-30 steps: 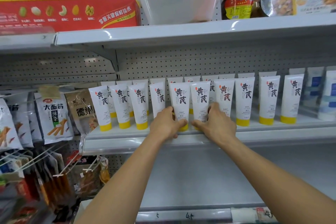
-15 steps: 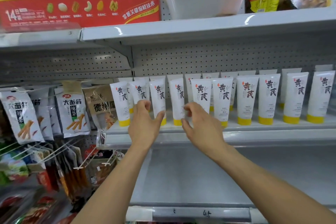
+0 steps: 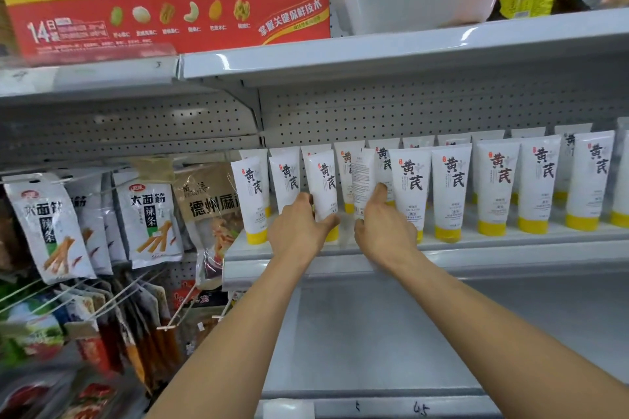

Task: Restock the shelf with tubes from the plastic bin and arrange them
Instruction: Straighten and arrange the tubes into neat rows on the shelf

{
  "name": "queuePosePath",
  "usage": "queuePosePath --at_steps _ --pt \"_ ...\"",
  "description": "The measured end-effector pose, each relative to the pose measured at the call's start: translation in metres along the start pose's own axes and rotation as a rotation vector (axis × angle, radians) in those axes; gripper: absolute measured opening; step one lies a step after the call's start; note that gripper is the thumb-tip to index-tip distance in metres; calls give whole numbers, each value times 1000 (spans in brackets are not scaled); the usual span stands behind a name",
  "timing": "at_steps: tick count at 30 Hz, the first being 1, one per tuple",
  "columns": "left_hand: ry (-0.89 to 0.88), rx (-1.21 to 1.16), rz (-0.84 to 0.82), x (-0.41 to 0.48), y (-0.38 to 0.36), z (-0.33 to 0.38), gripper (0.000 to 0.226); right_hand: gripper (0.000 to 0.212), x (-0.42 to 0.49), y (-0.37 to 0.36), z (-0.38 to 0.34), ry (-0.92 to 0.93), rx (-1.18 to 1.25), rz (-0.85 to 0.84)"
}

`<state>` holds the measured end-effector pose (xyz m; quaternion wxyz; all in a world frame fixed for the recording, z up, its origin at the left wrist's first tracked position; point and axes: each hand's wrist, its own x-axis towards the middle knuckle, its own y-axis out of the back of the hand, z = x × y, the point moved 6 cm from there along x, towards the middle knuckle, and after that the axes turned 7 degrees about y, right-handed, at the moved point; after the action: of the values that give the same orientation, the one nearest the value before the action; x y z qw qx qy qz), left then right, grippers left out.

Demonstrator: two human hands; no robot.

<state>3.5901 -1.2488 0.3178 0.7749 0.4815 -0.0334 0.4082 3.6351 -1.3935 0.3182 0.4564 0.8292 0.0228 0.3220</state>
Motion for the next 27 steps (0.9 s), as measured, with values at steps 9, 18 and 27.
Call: queuePosePath --at_steps 9,18,27 --pt "-42 -26 -12 4 -1 -3 48 54 3 -1 -7 -53 -32 -53" --pt "-53 -41 -15 4 -4 -3 57 67 6 3 -3 -155 55 -70" --pt "-69 -162 -174 12 -9 -9 44 47 5 8 1 -129 -47 -53"
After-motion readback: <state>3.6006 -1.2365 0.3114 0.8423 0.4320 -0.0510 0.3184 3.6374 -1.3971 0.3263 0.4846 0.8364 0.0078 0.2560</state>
